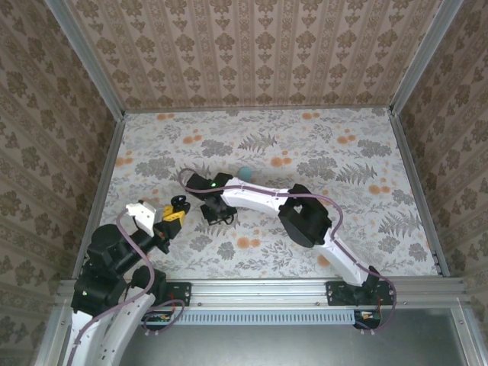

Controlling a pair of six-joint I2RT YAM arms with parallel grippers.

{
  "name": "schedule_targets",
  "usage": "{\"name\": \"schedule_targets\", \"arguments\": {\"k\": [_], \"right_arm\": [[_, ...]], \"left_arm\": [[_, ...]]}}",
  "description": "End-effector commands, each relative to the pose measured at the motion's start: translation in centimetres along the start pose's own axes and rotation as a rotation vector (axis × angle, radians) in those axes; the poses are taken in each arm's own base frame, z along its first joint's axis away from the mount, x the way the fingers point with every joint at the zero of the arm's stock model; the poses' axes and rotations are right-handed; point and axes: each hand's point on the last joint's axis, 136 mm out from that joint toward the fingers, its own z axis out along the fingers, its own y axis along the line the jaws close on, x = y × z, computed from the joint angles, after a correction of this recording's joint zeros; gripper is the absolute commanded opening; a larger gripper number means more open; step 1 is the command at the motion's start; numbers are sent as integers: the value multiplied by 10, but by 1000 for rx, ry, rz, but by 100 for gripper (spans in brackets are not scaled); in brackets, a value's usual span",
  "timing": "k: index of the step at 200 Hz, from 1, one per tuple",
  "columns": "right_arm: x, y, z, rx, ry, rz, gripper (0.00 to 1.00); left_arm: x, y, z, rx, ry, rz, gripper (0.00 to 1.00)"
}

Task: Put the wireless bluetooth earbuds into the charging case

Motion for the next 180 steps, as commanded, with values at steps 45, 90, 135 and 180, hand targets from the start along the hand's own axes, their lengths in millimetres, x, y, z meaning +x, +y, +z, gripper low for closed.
{"name": "schedule_targets", "arguments": {"k": [45, 90, 135, 180], "right_arm": [[-27, -38, -78, -101, -257, 149, 10], [-28, -80, -142, -124, -435, 210, 9], [-23, -100, -220, -190, -662, 180, 9], [-7, -107, -283, -284, -833, 133, 8]], "left_arm": [[-28, -19, 22, 169, -124, -70, 0], [-43, -21, 47, 240, -131, -93, 0], [-57, -21, 74, 284, -188, -145, 0], [-56, -45, 114, 357, -157, -113, 0]]}}
